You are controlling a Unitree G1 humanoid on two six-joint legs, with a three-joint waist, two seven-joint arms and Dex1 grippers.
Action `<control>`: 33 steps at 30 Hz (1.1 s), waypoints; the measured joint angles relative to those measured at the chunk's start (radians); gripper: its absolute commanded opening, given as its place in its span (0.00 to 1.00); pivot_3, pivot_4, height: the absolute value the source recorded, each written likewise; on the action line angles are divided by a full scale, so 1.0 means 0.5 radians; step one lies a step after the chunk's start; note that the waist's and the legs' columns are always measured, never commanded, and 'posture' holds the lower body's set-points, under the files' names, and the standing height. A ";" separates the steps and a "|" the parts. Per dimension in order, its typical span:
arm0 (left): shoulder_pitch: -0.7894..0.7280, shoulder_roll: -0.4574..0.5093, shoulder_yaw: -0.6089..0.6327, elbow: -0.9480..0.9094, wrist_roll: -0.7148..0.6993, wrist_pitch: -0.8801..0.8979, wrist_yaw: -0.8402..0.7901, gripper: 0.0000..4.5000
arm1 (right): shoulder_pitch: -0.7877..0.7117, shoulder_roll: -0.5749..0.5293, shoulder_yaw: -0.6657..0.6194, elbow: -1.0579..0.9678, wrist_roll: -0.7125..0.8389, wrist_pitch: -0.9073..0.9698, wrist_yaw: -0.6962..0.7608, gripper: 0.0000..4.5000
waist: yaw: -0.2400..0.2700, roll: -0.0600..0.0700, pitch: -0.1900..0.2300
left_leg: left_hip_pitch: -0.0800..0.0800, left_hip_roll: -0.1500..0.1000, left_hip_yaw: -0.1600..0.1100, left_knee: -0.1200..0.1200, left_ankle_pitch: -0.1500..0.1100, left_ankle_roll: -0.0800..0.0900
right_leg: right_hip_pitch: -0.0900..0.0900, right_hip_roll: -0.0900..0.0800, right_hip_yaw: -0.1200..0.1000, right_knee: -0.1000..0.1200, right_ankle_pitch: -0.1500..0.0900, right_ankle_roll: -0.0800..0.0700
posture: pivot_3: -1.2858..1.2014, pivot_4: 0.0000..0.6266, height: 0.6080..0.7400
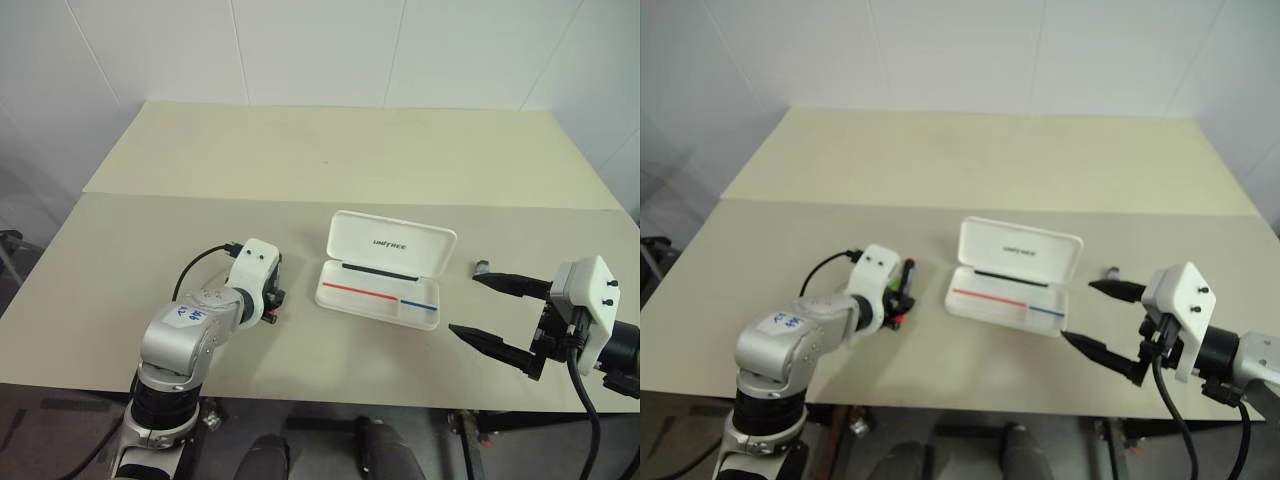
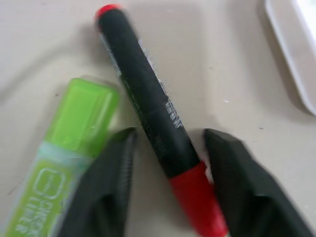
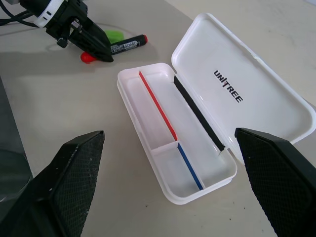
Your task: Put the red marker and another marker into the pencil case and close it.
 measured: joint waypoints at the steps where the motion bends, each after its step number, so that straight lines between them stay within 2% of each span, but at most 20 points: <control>1: 0.000 -0.001 0.004 0.001 -0.003 0.000 0.011 0.22 | -0.001 0.000 0.001 0.000 0.000 0.000 -0.003 1.00 | 0.001 0.000 0.000 | 0.000 0.000 0.000 0.000 0.000 0.000 | 0.000 0.000 0.000 0.000 0.000 0.000 | 0.52 0.24 1.00; 2: 0.000 -0.002 0.008 0.001 -0.007 0.000 0.019 0.15 | -0.002 0.000 0.002 0.000 0.000 0.000 -0.007 1.00 | 0.001 0.000 0.000 | 0.000 0.000 0.000 0.000 0.000 0.000 | 0.000 0.000 0.000 0.000 0.000 0.000 | 0.52 0.24 1.00; 3: 0.000 -0.003 0.010 0.002 -0.011 0.000 0.027 0.13 | -0.004 0.000 0.002 0.000 0.000 0.000 -0.011 1.00 | 0.001 0.000 0.000 | 0.000 0.000 0.000 0.000 0.000 0.000 | 0.000 0.000 0.000 0.000 0.000 0.000 | 0.52 0.24 1.00; 9: -0.003 -0.019 0.021 0.017 -0.019 0.000 0.071 0.13 | -0.010 0.000 0.005 0.000 -0.003 0.001 -0.032 1.00 | -0.001 0.000 0.000 | 0.003 0.000 0.000 0.001 0.000 0.000 | 0.002 0.000 0.000 0.000 0.000 0.000 | 0.52 0.24 1.00; 13: -0.031 -0.030 0.034 0.060 -0.024 0.006 0.085 0.13 | -0.013 0.000 0.006 0.000 -0.003 0.001 -0.035 1.00 | -0.002 0.000 0.000 | 0.016 0.000 0.000 0.002 0.000 -0.001 | 0.006 0.000 0.000 -0.001 0.000 -0.001 | 0.52 0.24 1.00; 17: -0.148 -0.064 0.060 0.183 -0.007 0.016 0.103 0.13 | -0.027 0.000 0.014 0.001 -0.009 0.000 -0.040 1.00 | -0.002 -0.004 0.002 | 0.015 0.000 0.000 0.004 0.000 -0.001 | 0.005 0.000 -0.001 -0.004 0.001 0.001 | 0.52 0.24 1.00; 20: -0.290 0.010 0.058 0.324 0.008 -0.148 0.079 0.13 | -0.036 0.000 0.016 0.001 -0.036 0.000 -0.051 1.00 | -0.004 -0.011 0.006 | 0.010 0.001 0.000 0.002 0.000 -0.003 | 0.002 0.001 -0.002 -0.007 0.004 -0.003 | 0.52 0.24 1.00; 24: -0.449 0.015 0.044 0.426 0.009 -0.362 0.019 0.13 | -0.037 0.001 0.017 -0.002 -0.046 -0.001 -0.076 1.00 | 0.001 -0.011 0.006 | 0.006 0.001 0.000 -0.004 -0.003 -0.010 | -0.002 0.000 -0.001 -0.008 0.001 0.002 | 0.52 0.24 1.00; 27: -0.504 0.002 0.025 0.500 0.009 -0.490 -0.025 0.13 | -0.008 0.006 0.014 -0.011 -0.046 -0.001 -0.092 1.00 | 0.007 -0.011 0.006 | 0.004 0.001 0.000 -0.006 -0.004 -0.012 | -0.007 0.000 -0.001 -0.002 0.015 0.033 | 0.52 0.24 1.00; 33: -0.586 0.007 -0.015 0.568 -0.003 -0.727 -0.154 0.13 | 0.047 0.032 0.001 -0.032 -0.047 -0.002 -0.132 1.00 | 0.011 -0.011 0.006 | -0.013 0.000 0.000 -0.005 -0.004 -0.012 | -0.024 -0.001 -0.001 -0.002 0.016 0.036 | 0.52 0.24 1.00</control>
